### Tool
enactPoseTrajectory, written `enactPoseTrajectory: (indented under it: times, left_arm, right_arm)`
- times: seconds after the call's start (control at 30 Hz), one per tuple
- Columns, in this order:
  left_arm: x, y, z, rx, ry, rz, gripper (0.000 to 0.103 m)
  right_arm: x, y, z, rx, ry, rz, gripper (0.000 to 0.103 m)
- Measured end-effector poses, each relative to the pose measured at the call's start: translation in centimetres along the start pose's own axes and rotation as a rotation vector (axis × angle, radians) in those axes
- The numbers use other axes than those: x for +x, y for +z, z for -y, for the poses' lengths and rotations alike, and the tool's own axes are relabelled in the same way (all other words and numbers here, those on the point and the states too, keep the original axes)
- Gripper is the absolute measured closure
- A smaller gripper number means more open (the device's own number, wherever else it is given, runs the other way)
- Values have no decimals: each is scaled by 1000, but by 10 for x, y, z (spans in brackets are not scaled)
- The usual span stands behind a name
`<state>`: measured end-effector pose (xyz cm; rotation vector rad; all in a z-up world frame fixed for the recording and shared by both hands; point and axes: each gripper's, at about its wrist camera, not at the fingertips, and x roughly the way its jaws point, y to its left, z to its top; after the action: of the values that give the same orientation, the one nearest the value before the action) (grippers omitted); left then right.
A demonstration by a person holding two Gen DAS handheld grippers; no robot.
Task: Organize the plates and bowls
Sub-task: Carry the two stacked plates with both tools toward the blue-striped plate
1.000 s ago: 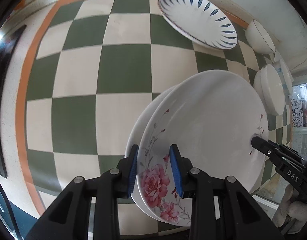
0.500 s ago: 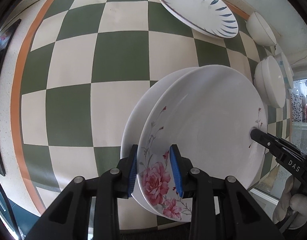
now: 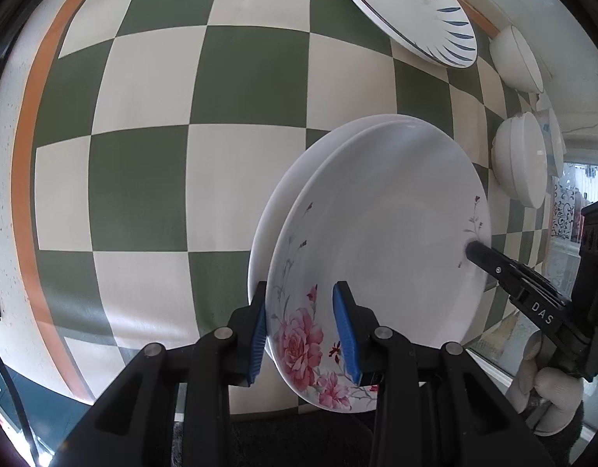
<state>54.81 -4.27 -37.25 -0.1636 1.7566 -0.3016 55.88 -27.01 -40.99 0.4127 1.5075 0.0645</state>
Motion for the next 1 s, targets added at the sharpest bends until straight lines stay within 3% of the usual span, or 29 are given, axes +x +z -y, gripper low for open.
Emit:
enactPoseTrajectory:
  times: [0.4, 0.53, 0.7, 0.87, 1.0]
  left_arm:
    - [0, -13, 4, 4, 19, -54, 73]
    - [2, -15, 8, 23, 76, -57, 72]
    - [-5, -17, 4, 15, 52, -67, 72]
    - [-41, -5, 18, 24, 35, 31, 72]
    - [-77, 41, 30, -2, -11, 164, 68]
  right_arm:
    - [-1, 5, 0, 20, 7, -13, 85]
    - [-9, 9, 2, 20, 7, -6, 85]
    - [-20, 16, 0, 14, 7, 2, 84]
    - [-56, 26, -11, -1, 62, 48, 84]
    - [-93, 56, -16, 23, 124, 121, 79]
